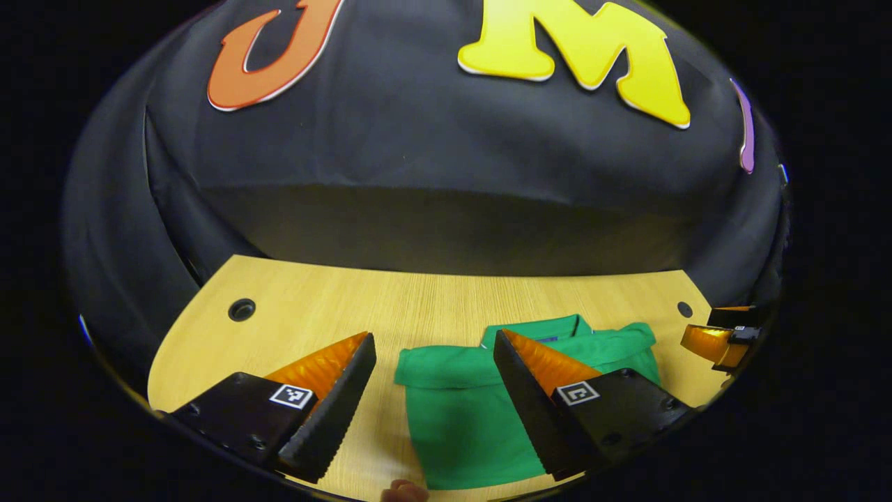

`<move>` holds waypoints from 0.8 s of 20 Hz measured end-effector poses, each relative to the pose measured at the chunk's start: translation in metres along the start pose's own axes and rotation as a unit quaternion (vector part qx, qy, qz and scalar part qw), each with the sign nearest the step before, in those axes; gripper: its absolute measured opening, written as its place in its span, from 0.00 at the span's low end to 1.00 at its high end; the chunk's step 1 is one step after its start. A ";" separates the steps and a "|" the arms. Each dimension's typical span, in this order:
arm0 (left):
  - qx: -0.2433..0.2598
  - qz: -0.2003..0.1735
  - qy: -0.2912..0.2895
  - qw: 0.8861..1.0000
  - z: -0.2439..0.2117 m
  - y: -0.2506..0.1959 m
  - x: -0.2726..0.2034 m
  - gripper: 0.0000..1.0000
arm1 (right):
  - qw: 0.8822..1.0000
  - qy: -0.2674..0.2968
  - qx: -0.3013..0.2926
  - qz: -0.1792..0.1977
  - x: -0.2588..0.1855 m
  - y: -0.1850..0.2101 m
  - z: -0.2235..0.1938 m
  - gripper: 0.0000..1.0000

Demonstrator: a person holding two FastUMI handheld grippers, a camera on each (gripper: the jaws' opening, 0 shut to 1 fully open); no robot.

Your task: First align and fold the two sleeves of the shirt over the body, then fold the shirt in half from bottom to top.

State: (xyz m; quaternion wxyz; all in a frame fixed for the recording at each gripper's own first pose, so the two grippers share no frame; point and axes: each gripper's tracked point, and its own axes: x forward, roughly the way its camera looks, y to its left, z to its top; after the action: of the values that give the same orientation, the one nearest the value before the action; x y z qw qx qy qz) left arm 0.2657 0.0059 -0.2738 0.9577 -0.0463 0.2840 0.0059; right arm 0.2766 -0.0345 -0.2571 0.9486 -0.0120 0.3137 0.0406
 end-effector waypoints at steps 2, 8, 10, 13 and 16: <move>0.007 0.004 -0.038 0.999 0.029 0.003 -0.027 1.00 | 0.999 -0.040 -0.004 0.001 -0.029 0.009 0.026 0.96; -0.001 0.012 -0.120 0.993 0.082 -0.006 -0.136 1.00 | 0.989 -0.146 -0.016 0.016 -0.140 0.034 0.078 0.97; -0.009 0.003 -0.149 0.989 0.095 -0.017 -0.179 1.00 | 0.986 -0.162 -0.005 0.021 -0.180 0.041 0.078 0.97; 0.003 0.006 -0.191 0.982 0.105 -0.023 -0.237 1.00 | 0.979 -0.201 0.012 0.007 -0.235 0.035 0.082 0.97; 0.025 0.011 -0.203 0.979 0.098 -0.027 -0.279 1.00 | 0.973 -0.229 0.020 -0.009 -0.279 0.030 0.078 0.97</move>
State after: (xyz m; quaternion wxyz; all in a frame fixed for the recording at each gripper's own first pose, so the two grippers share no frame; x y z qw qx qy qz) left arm 0.0864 -0.0079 -0.0381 0.9962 -0.0170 0.0837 0.0189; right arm 0.0971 -0.0206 -0.0285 0.9955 0.0137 0.0891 0.0276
